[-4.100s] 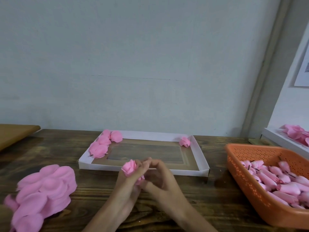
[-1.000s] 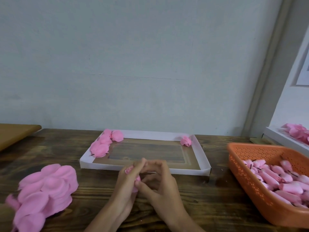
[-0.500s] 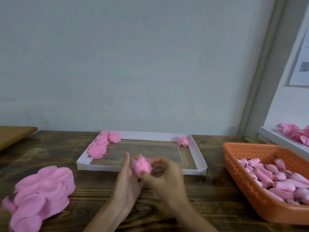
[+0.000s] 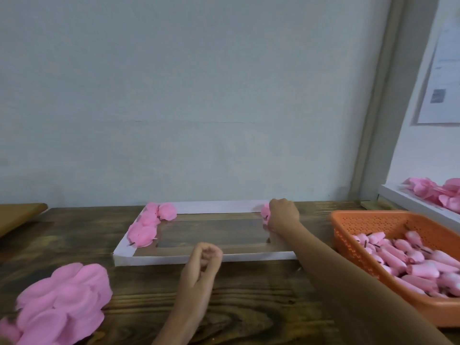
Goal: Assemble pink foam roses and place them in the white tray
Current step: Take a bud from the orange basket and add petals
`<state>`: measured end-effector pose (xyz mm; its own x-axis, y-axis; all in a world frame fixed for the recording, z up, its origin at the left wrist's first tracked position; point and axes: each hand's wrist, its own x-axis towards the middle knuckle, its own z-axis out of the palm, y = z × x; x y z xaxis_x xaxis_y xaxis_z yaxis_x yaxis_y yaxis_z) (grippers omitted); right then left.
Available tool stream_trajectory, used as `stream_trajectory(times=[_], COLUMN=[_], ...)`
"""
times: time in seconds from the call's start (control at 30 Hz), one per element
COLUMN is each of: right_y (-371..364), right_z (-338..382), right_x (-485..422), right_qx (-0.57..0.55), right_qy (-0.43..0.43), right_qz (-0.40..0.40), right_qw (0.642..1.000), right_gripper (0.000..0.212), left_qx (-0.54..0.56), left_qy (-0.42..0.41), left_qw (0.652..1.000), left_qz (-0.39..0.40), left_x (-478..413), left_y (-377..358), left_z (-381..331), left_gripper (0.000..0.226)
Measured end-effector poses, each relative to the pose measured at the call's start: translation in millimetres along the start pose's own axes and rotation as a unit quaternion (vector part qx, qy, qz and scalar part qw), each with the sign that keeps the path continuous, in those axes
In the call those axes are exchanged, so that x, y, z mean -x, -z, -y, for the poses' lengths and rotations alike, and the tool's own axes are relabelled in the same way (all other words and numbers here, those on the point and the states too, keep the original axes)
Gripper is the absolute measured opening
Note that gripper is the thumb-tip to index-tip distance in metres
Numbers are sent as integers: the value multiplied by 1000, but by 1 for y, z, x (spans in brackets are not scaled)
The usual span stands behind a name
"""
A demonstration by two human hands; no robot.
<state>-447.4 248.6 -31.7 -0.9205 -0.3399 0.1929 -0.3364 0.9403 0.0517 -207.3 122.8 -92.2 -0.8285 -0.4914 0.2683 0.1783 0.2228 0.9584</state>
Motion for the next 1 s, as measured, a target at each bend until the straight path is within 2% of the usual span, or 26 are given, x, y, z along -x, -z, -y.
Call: stream_trajectory(times=[0.07,0.2,0.3,0.4,0.43,0.5,0.6,0.67,0.8,1.0], right_y=[-1,3,26,57,68,81,78,69,66,77], right_z=[3,5,30,92,117,172,247,278,292,287], right_x=[-3,-3,6,38,54,94,154,185,206,211], right_qx=[19,25,5,-141,-199,-263,-192,-103,-65,-141], right_qy=[-9,-20,17,134,186,313,531,593,572,540], right_qz=[-8,-8,-84,-176,-182,-132,1,6,-87,-100], right_qw=[1000,999,996,965,945,903,826,799,813,824], right_gripper=[26,33,35,32,29,22,28,37,25,27], left_qx=[-35,-68,-100,-131,-136,-155,-153,-162,-159,-156], left_qy=[-3,-25,-24,-12,-16,-37,-47,-44,-64,-61], left_qw=[999,997,994,991,990,986,986,986,985,985], left_qz=[18,19,31,36,38,44,49,25,31,44], left_x=[0,-2,-3,-3,-2,0,4,5,9,8], left_y=[1,3,4,4,6,7,8,6,5,6], left_z=[2,7,7,6,6,8,7,3,0,-3], left_gripper=[6,9,10,11,12,10,16,11,12,14])
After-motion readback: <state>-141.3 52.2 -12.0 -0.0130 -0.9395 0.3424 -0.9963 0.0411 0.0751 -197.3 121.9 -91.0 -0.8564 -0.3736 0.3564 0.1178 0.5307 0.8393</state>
